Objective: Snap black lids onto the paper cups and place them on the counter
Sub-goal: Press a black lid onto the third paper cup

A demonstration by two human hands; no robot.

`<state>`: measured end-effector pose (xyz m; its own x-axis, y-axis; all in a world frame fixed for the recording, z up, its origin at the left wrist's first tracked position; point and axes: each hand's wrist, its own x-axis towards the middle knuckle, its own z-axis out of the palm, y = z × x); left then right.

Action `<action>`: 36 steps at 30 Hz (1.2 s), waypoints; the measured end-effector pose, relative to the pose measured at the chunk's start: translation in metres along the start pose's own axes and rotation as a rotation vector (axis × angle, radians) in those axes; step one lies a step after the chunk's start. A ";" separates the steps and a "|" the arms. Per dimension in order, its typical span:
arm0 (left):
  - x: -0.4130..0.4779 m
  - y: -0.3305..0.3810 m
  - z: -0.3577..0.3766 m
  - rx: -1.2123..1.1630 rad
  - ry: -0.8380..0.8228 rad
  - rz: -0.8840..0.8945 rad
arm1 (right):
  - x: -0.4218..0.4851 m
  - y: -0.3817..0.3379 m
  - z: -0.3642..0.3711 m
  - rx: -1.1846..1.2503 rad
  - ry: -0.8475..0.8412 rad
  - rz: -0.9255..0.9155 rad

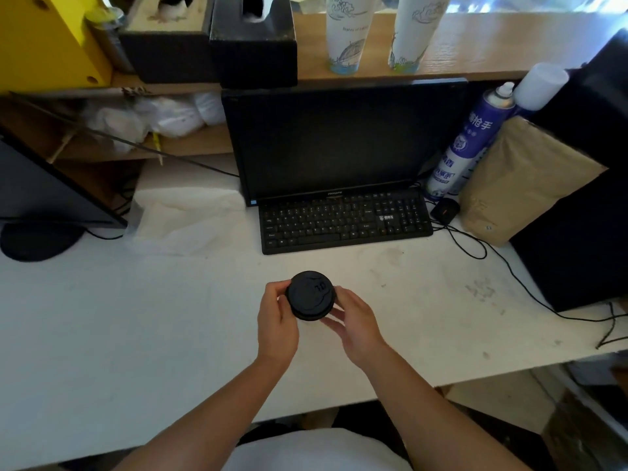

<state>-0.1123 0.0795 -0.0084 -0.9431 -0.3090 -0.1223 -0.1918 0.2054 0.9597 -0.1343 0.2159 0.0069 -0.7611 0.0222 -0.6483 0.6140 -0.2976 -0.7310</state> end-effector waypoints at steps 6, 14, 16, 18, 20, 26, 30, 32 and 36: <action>0.005 0.007 -0.006 -0.013 -0.022 -0.072 | -0.005 0.007 0.003 -0.035 -0.046 0.024; 0.014 -0.001 -0.005 0.000 0.009 -0.174 | -0.002 0.000 0.008 -0.314 0.000 -0.073; 0.015 -0.004 -0.007 0.043 0.014 -0.119 | -0.003 -0.001 0.008 -0.428 -0.002 -0.124; 0.016 -0.005 -0.012 0.101 0.006 -0.055 | -0.002 0.000 0.008 -0.536 0.006 -0.180; 0.018 -0.002 -0.020 0.153 -0.016 0.022 | -0.002 0.002 0.009 -0.656 0.021 -0.274; 0.028 0.006 -0.033 0.269 -0.076 0.153 | -0.003 0.006 0.016 -0.766 0.043 -0.454; 0.020 0.007 -0.026 0.047 -0.033 -0.090 | -0.013 -0.006 0.023 -0.374 -0.019 -0.164; 0.014 0.009 -0.024 -0.061 0.038 -0.230 | -0.021 -0.011 0.022 -0.356 -0.081 -0.092; 0.007 0.012 -0.021 -0.268 0.071 -0.583 | -0.027 -0.002 0.015 -0.539 -0.187 -0.116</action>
<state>-0.1152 0.0604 0.0072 -0.6829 -0.3622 -0.6344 -0.5840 -0.2511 0.7720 -0.1182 0.2018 0.0293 -0.8237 -0.1576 -0.5447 0.5068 0.2260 -0.8319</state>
